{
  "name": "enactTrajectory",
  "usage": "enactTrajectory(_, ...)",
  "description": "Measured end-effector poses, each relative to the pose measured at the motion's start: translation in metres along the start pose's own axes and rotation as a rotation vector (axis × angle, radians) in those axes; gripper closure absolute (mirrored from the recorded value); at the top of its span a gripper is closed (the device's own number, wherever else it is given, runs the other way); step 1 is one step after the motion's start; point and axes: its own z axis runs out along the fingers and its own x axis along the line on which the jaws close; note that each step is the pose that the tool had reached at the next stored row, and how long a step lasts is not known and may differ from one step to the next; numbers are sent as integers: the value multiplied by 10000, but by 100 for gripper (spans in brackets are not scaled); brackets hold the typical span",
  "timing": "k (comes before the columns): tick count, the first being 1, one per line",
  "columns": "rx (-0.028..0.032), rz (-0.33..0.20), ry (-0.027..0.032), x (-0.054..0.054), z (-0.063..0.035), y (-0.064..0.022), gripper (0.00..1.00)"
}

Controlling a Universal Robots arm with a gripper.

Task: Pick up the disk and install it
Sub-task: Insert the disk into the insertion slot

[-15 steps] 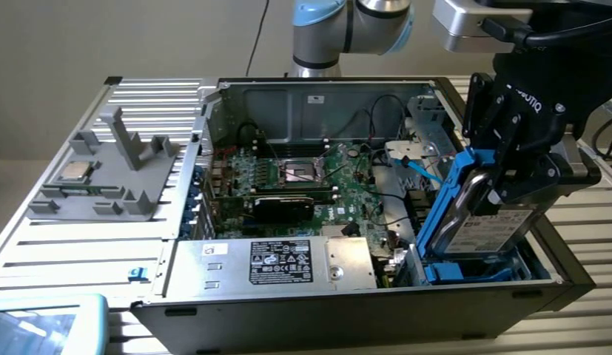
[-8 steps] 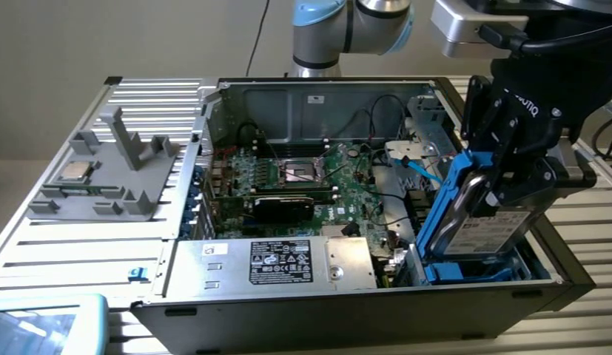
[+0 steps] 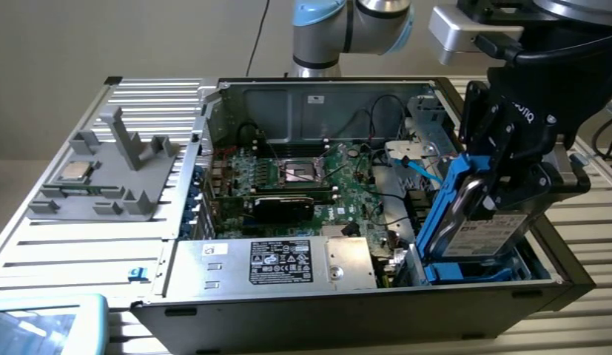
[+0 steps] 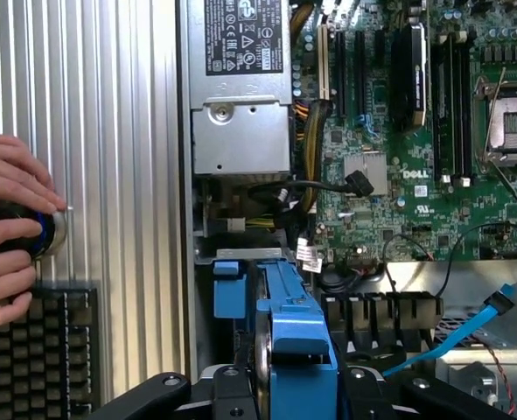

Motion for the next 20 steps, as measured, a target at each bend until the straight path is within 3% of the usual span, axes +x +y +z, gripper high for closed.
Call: enactTrajectory(20, -2, 0, -16, 1, 49, 0, 63)
